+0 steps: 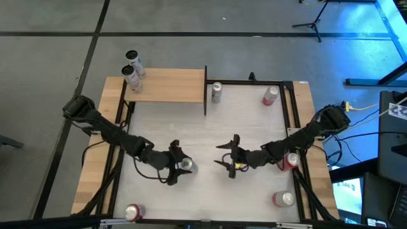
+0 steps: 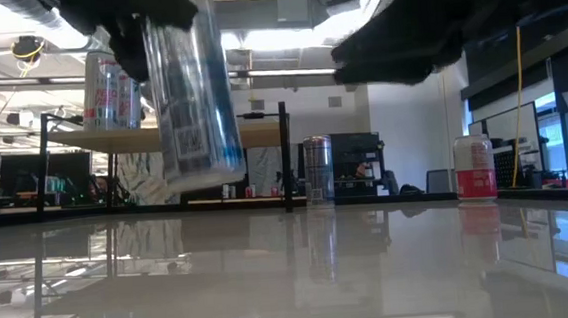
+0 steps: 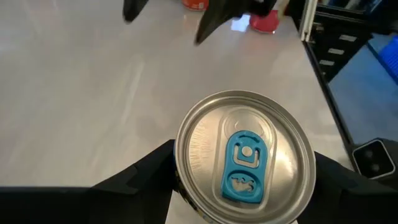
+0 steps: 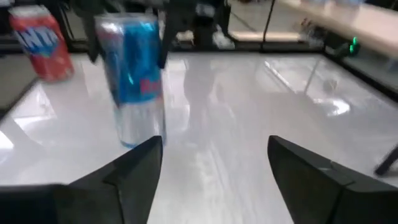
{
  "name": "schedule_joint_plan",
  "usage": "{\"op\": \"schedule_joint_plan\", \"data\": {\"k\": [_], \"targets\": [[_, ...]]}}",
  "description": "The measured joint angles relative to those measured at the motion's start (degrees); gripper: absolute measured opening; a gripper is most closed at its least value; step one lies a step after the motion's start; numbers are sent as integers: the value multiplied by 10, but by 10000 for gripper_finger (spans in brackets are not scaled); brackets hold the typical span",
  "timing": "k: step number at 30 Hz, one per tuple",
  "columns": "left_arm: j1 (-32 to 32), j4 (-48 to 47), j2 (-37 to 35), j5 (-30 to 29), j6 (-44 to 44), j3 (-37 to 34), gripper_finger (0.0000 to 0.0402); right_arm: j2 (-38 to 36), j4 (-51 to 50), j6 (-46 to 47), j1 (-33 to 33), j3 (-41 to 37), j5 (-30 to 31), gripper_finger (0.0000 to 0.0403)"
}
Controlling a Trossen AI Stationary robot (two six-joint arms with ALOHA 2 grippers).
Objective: Place canned beverage on shelf
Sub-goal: Put the bottom blue soda can on the shelf
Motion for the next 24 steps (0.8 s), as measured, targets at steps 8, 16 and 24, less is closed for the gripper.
{"op": "schedule_joint_plan", "data": {"k": [8,16,24], "targets": [[7,0,37,19,-5,-1,236,10,5,10,-6,0,-32,265],[7,7,38,36,5,-1,272,10,7,10,-6,0,-43,264],[8,19,37,40,12,-1,293,10,7,10,-6,0,-43,264]]}}
